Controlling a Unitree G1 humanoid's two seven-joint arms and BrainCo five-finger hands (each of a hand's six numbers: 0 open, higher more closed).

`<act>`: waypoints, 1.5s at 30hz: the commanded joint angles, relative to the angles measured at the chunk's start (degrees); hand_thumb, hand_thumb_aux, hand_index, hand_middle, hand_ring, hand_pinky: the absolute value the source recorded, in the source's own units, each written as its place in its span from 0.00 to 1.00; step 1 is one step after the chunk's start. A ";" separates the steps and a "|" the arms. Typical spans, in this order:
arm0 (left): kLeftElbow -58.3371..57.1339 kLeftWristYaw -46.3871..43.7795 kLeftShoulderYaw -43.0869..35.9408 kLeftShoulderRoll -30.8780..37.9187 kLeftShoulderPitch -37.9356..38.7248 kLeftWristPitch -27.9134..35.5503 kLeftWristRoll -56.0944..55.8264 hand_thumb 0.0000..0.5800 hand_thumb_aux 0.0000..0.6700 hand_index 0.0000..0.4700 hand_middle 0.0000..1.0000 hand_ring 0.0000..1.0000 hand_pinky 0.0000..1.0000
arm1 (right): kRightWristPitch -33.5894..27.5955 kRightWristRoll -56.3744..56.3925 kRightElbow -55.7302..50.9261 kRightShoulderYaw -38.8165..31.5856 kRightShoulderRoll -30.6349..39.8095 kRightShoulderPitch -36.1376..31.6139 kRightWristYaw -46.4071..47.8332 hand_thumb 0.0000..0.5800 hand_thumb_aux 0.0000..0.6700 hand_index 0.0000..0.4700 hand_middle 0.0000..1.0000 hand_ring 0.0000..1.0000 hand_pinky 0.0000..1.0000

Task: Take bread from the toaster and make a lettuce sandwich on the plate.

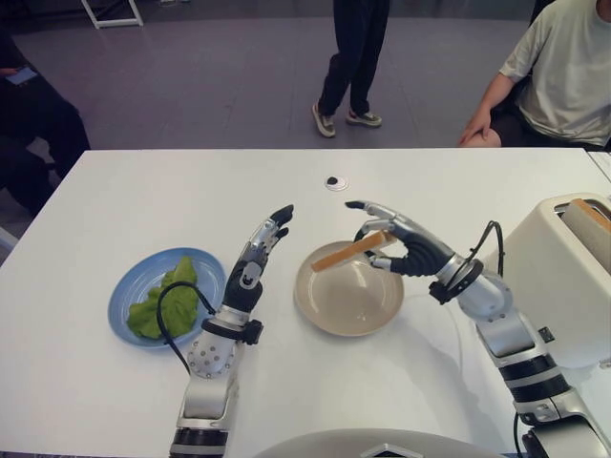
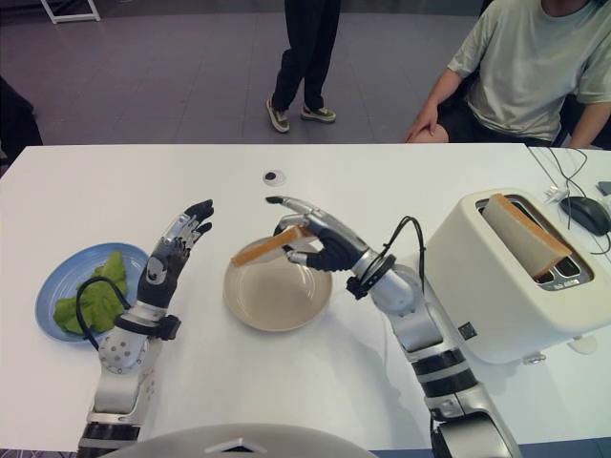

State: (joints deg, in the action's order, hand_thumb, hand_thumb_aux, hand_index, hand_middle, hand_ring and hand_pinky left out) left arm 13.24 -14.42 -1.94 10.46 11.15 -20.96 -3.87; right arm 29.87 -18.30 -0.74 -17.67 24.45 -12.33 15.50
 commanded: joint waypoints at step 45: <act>-14.41 12.35 20.62 35.76 15.54 4.86 42.15 0.00 0.00 0.00 0.00 0.00 0.00 | 6.47 -21.48 -4.26 -6.41 10.34 1.29 0.46 0.00 0.00 0.00 0.00 0.00 0.00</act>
State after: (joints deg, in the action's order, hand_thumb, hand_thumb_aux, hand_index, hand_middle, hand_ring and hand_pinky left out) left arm -1.72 -1.77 19.42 45.71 26.63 -16.21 38.13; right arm 36.24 -40.81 -6.30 -24.52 34.15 -11.91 15.31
